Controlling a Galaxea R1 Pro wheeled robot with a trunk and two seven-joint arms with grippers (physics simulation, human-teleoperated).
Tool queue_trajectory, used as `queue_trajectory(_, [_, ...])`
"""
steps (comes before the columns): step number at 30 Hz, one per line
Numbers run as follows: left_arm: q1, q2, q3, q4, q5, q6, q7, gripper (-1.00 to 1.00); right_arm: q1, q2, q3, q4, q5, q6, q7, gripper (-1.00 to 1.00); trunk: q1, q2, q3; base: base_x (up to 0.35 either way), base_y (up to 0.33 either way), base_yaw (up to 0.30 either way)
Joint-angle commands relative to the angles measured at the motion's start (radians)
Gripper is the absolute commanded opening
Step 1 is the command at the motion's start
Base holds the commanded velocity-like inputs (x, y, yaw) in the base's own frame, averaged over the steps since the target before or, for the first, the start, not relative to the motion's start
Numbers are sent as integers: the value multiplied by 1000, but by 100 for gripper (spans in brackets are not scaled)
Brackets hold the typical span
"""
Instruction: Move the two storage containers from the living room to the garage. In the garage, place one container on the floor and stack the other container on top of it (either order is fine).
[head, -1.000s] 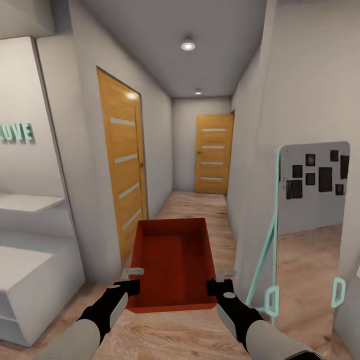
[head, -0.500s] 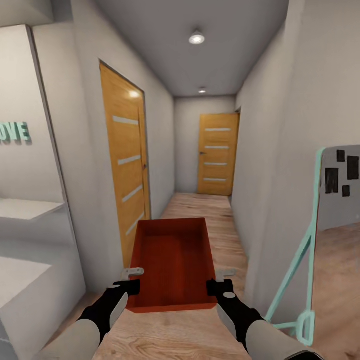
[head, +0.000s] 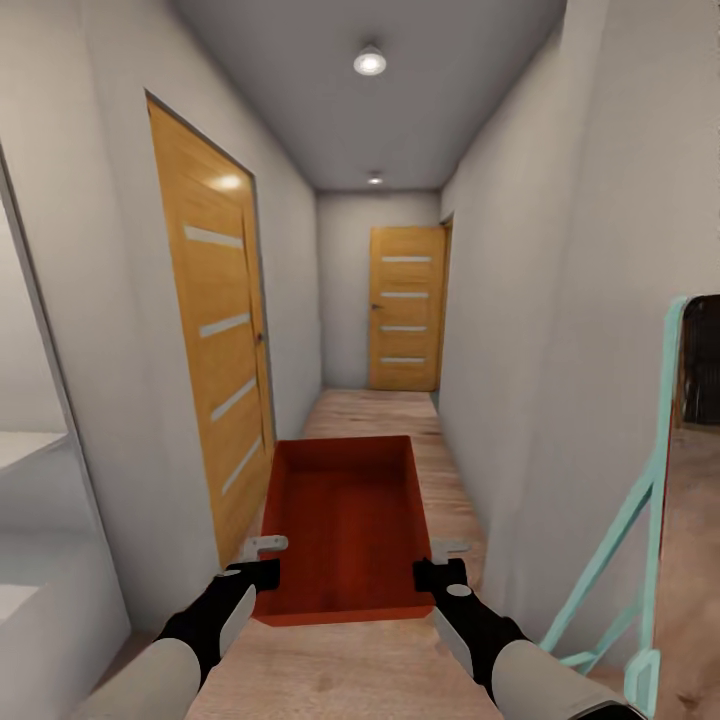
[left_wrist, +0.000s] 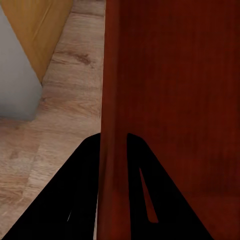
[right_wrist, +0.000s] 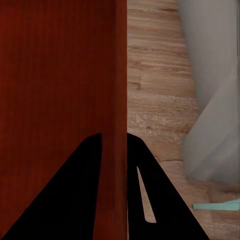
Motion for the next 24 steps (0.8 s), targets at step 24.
queue_trajectory(24, [1,7,3,-2,-15,7,12,-100,-2,-1,-24,-1,-3,-10,-7,-100,1,-1,-1,303,204,-141])
